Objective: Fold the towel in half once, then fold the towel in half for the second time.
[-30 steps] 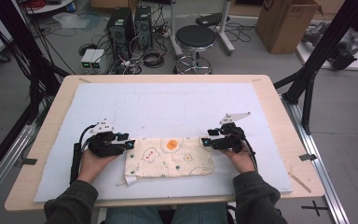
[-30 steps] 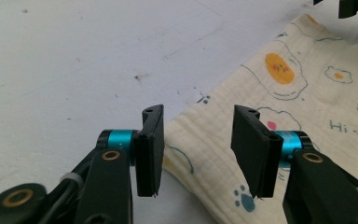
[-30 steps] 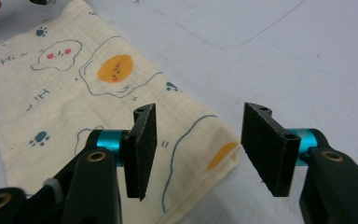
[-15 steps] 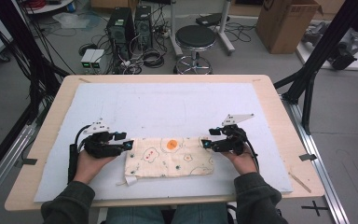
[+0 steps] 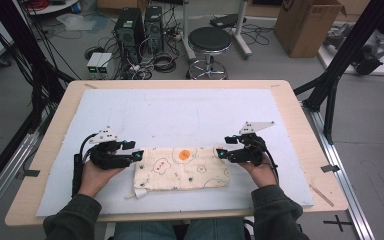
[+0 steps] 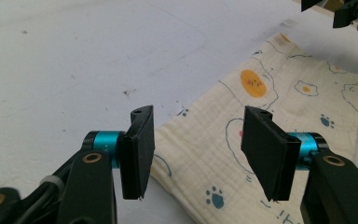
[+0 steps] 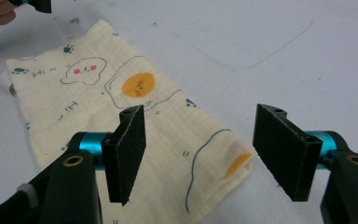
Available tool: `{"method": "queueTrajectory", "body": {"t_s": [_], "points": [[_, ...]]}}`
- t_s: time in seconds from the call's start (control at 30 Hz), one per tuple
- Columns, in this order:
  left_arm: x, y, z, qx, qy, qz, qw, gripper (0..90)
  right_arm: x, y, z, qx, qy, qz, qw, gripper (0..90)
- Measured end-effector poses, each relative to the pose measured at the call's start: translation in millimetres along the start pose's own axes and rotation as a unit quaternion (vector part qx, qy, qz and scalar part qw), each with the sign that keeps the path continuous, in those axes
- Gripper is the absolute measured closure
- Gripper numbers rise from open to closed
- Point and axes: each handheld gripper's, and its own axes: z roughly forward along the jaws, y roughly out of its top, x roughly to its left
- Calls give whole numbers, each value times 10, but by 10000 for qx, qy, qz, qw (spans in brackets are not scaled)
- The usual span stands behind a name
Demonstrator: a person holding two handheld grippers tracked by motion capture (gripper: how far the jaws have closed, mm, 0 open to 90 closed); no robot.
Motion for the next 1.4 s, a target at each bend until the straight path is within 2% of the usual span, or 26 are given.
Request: {"method": "queueTrajectory", "body": {"t_s": [0.53, 0.77, 0.97, 1.07, 1.33, 1.4], "points": [[7, 0, 14, 15, 41, 27, 10000, 442, -24, -1, 12, -36, 1, 81, 10000, 338], [34, -3, 22, -13, 139, 18, 9999, 443, -48, 2, 44, -8, -17, 96, 10000, 345], [101, -11, 58, -104, 258, -129, 9995, 466, -91, 17, 76, 2, -65, 73, 10000, 382], [166, -18, 110, -131, 321, -224, 9991, 484, -129, 8, 113, 97, -179, 74, 9998, 413], [264, -56, 279, 163, 431, -418, 9981, 499, -279, -37, 219, 299, -139, 280, 9991, 466], [279, -68, 310, 230, 427, -477, 9977, 506, -303, -48, 239, 347, -113, 338, 9988, 506]]}}
